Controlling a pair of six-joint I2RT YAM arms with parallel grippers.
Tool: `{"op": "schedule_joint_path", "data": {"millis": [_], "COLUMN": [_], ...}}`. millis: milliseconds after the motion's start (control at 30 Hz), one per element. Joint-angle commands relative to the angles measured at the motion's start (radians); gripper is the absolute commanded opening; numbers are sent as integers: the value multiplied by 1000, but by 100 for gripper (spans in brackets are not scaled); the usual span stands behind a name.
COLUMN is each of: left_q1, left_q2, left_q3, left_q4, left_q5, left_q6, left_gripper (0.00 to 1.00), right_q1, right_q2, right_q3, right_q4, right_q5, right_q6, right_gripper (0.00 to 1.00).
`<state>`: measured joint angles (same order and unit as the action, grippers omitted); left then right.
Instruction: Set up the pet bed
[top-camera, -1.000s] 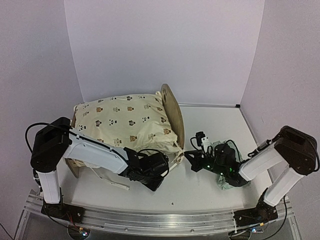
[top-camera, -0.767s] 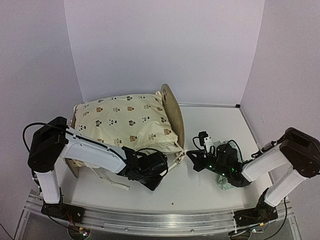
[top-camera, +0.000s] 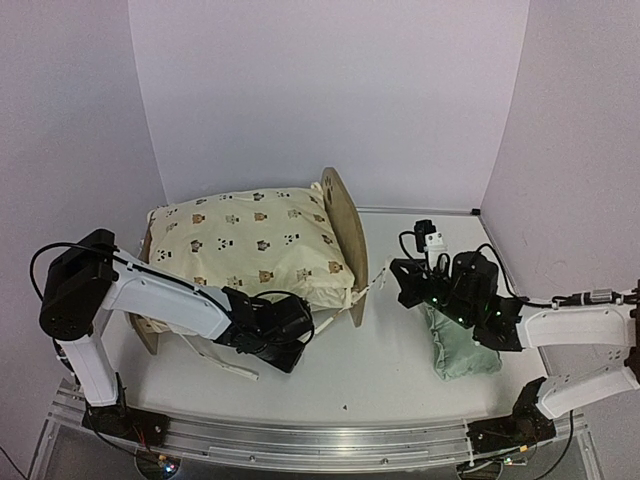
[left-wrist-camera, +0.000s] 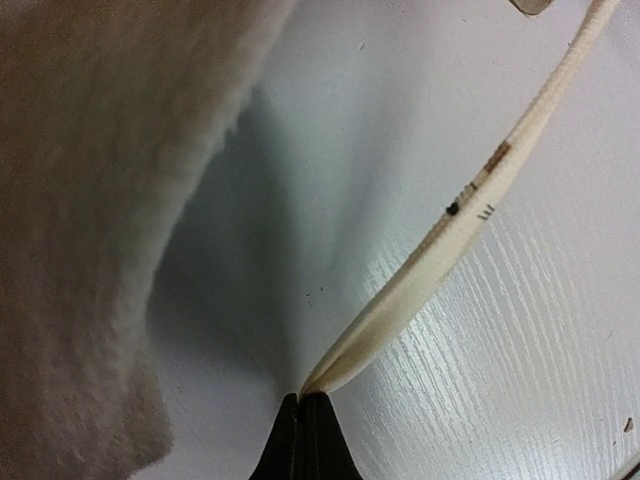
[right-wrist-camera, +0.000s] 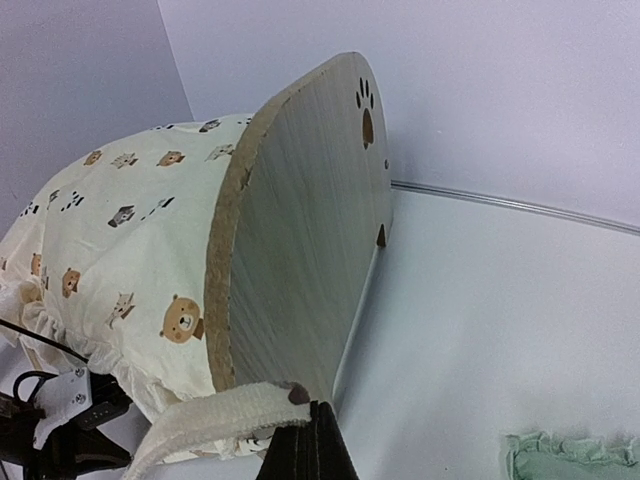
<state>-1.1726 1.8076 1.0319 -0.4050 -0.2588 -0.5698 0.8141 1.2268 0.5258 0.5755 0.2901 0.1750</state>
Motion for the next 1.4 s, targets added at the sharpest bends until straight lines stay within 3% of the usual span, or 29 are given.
{"op": "schedule_joint_path", "data": {"millis": [0, 233, 400, 567, 767, 1000, 1100, 1367], "left_q1": [26, 26, 27, 27, 27, 26, 24, 24], "left_q2": [10, 28, 78, 91, 50, -27, -70, -166], "left_q3": [-17, 1, 32, 19, 22, 32, 32, 38], "left_q4": [-46, -16, -15, 14, 9, -8, -16, -65], "left_q5": [-4, -4, -22, -17, -6, 30, 47, 56], "left_q6": [-36, -15, -12, -22, -11, 12, 19, 30], "left_gripper": [0, 0, 0, 0, 0, 0, 1, 9], "right_q1": [-5, -4, -5, -4, -4, -5, -4, -4], "right_q2": [-53, -92, -77, -43, -48, -69, -56, -10], "right_q3": [126, 223, 331, 445, 360, 270, 238, 326], "right_q4": [-29, -55, -89, -253, -281, -392, -491, -766], "right_q5": [98, 184, 93, -4, -91, -295, -387, -627], "right_q6": [-68, -130, -165, -191, -106, -35, 2, 28], "right_gripper": [0, 0, 0, 0, 0, 4, 11, 64]}}
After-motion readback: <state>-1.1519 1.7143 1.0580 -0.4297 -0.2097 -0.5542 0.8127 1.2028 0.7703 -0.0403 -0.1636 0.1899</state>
